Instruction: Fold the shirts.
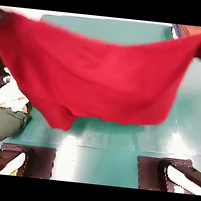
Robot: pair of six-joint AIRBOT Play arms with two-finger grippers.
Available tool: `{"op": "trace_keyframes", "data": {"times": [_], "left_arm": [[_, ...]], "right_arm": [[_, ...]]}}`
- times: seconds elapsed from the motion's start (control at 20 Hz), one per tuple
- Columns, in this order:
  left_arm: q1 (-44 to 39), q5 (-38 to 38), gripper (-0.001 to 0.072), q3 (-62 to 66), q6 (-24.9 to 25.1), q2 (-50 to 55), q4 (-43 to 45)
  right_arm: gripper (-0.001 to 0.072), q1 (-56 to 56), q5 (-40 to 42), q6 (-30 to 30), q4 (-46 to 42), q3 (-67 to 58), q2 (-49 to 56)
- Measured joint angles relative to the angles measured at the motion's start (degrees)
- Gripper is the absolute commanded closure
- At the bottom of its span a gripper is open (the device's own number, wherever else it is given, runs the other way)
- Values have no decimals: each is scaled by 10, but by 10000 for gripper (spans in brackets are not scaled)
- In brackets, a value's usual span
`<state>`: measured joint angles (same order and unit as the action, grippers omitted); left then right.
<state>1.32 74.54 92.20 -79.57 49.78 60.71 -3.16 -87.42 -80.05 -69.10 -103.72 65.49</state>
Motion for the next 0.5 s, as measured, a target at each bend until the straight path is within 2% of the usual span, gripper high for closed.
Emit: {"op": "trace_keyframes", "data": {"times": [0.1, 0.2, 0.25, 0.3, 0.35, 0.4, 0.5], "left_arm": [[0, -16, 680, -101, 9, 25, -2], [0, -72, 680, -186, 26, 63, -1], [0, -107, 679, -210, 31, 86, -2], [0, -141, 595, -223, 32, 111, -1], [1, -178, 291, -228, 31, 136, -1], [0, -206, 141, -225, 25, 158, -1], [7, -230, 157, -206, 8, 194, 0]], "right_arm": [[695, 19, 2, -2, -2, 43, 55], [694, 31, 22, -4, -1, 73, 108], [668, 34, 34, -4, -1, 80, 136], [464, 35, 46, -5, 0, 80, 158], [320, 35, 56, -5, 2, 73, 180], [326, 33, 60, -8, 2, 61, 200], [326, 25, 61, -15, 4, 33, 224]]}}
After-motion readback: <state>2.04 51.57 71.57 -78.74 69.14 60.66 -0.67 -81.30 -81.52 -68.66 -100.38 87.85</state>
